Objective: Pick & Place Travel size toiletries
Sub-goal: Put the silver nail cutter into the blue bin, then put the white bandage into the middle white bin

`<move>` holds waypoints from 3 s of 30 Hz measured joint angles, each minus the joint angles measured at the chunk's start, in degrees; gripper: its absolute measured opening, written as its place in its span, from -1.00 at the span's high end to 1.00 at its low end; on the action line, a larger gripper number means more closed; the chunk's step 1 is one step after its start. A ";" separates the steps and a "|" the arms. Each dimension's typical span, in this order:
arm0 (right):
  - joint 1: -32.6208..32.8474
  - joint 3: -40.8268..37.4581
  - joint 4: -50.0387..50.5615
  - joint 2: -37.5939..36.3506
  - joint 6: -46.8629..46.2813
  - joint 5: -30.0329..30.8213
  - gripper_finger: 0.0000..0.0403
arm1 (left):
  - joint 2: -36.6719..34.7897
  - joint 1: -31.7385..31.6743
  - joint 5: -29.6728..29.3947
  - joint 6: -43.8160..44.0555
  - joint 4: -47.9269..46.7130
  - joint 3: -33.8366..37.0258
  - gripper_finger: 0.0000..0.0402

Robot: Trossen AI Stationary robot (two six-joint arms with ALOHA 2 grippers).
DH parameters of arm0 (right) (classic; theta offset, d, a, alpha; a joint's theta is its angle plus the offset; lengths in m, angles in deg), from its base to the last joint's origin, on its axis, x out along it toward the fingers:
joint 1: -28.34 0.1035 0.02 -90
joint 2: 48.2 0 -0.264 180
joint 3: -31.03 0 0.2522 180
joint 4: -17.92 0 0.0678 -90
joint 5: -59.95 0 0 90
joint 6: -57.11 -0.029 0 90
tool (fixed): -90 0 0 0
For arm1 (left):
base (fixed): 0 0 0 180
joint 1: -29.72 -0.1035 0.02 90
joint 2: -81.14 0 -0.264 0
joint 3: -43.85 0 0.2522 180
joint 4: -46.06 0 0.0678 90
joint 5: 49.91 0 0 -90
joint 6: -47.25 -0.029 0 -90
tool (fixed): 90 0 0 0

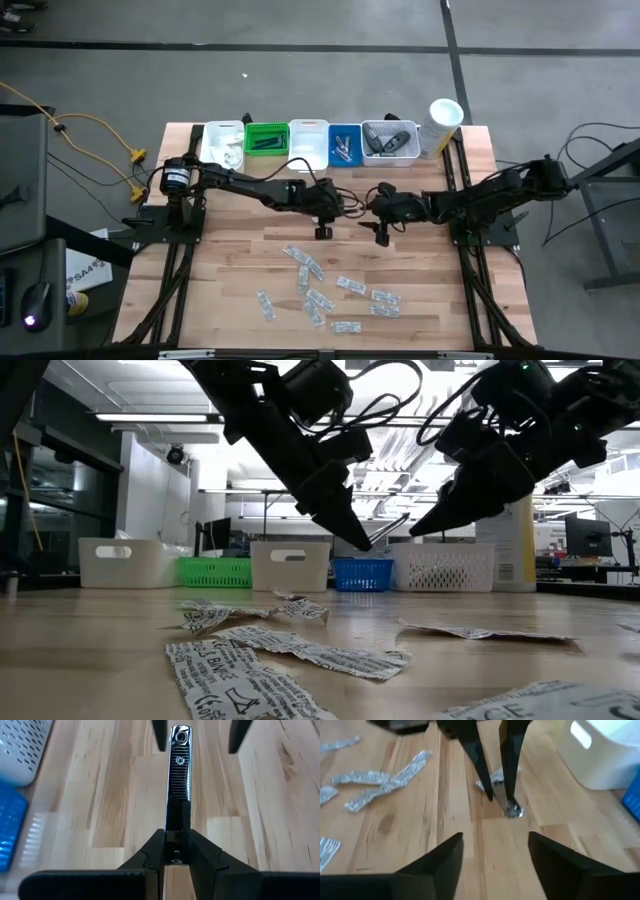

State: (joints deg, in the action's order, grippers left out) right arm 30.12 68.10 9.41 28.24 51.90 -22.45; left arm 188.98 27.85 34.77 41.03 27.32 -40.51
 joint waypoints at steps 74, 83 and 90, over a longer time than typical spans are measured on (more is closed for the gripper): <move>-25.85 22.82 -5.20 19.46 1.99 15.00 0.79 | -40.11 -7.93 -19.92 4.45 4.02 34.17 0.09; -27.78 27.88 4.24 22.29 0.26 14.78 0.27 | -41.63 -11.30 -16.19 4.55 3.80 35.59 0.09; -27.69 27.80 6.78 18.96 0.30 13.44 -0.05 | -41.67 -11.26 -16.04 5.44 1.96 35.59 0.09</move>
State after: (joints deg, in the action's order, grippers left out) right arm 2.43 95.91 16.19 47.21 52.20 -9.01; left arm 147.31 16.59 18.72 46.46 29.29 -4.91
